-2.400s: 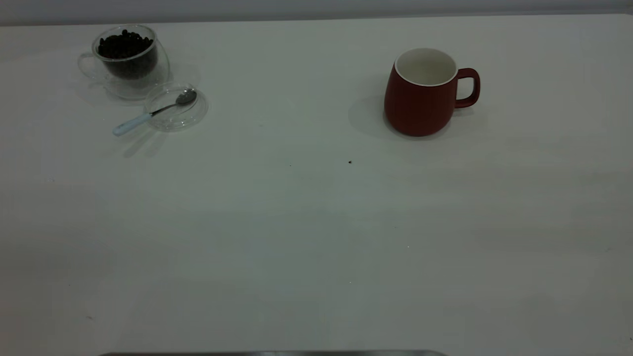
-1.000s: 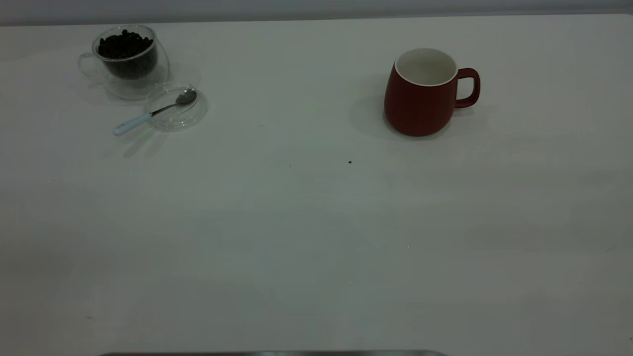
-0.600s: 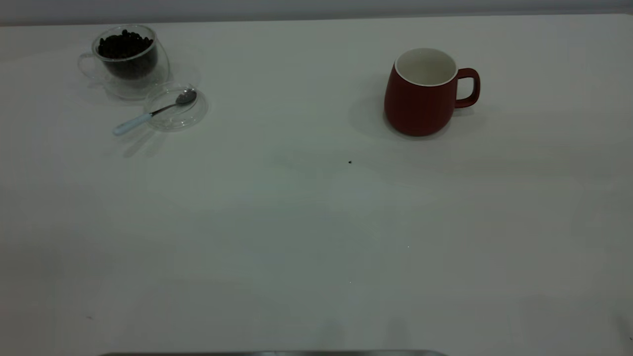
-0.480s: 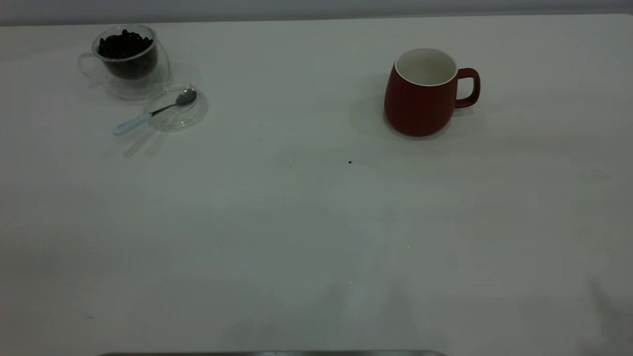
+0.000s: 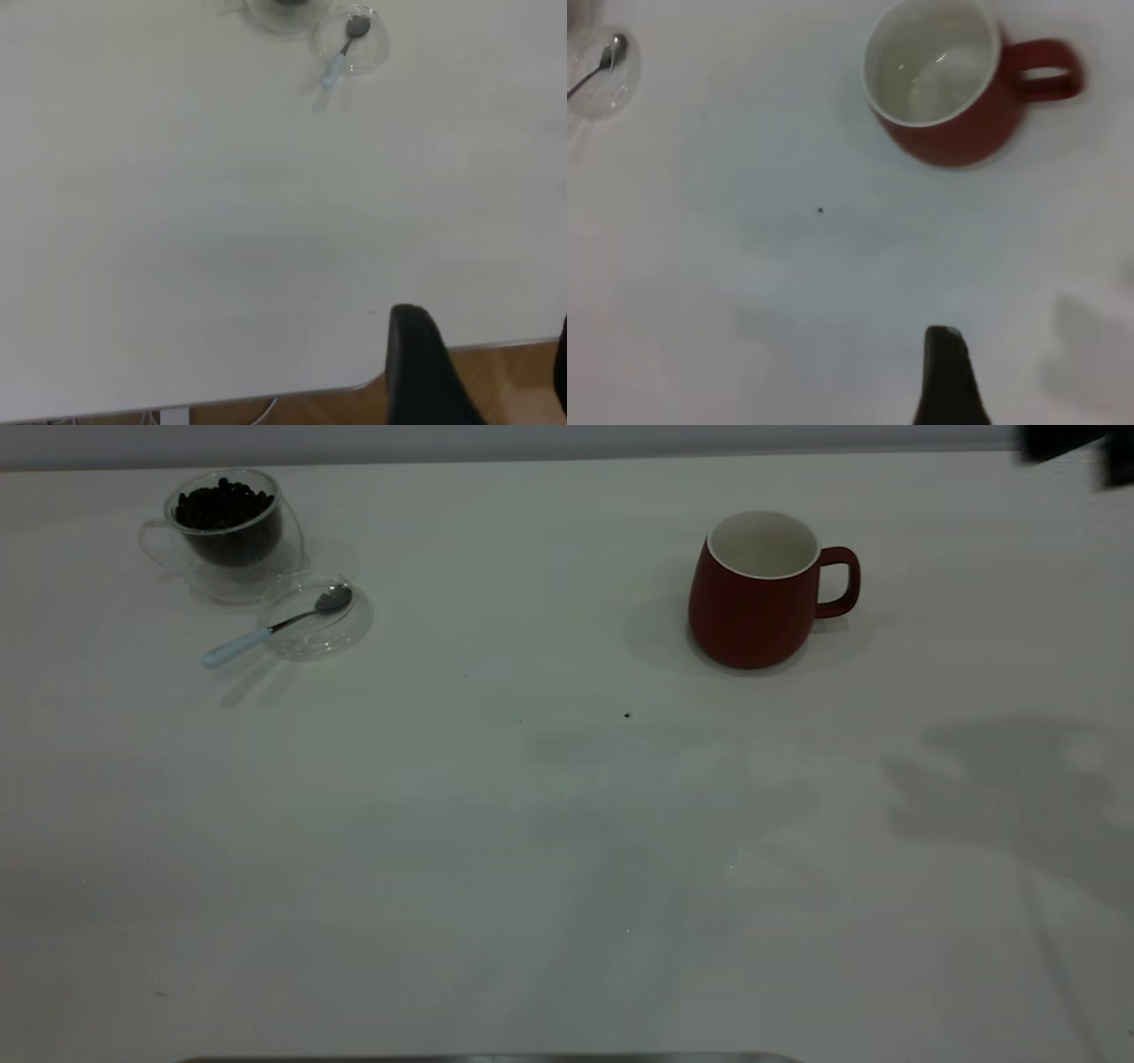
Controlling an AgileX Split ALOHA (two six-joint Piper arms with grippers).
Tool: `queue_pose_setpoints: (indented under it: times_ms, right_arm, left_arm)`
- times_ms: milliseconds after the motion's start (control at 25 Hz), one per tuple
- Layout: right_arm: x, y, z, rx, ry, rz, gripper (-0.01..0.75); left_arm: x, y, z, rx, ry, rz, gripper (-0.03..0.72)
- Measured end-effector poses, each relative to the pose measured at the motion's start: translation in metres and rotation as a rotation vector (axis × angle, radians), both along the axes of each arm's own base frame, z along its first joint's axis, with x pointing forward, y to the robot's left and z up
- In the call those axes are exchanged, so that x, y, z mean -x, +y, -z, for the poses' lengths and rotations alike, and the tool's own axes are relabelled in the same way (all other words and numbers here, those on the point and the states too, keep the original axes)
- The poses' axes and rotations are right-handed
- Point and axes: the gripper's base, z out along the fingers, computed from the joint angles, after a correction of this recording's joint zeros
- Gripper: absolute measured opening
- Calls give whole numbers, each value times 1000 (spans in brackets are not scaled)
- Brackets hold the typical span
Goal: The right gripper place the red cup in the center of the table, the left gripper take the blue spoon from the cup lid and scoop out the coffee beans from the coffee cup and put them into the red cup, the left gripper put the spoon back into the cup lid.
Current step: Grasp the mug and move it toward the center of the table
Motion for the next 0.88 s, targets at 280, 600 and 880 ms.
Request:
queue_pose_setpoints:
  times_ms: [280, 600, 880]
  right_arm:
    - [-67, 6, 71, -72, 123, 28, 557]
    - [-135, 8, 110, -182, 149, 59, 557]
    - [-141, 28, 123, -229, 220, -31, 557]
  left_arm:
    - [0, 0, 0, -1, 0, 1, 422]
    - [0, 0, 0, -1, 0, 1, 422]
    - [0, 0, 0, -1, 0, 1, 422]
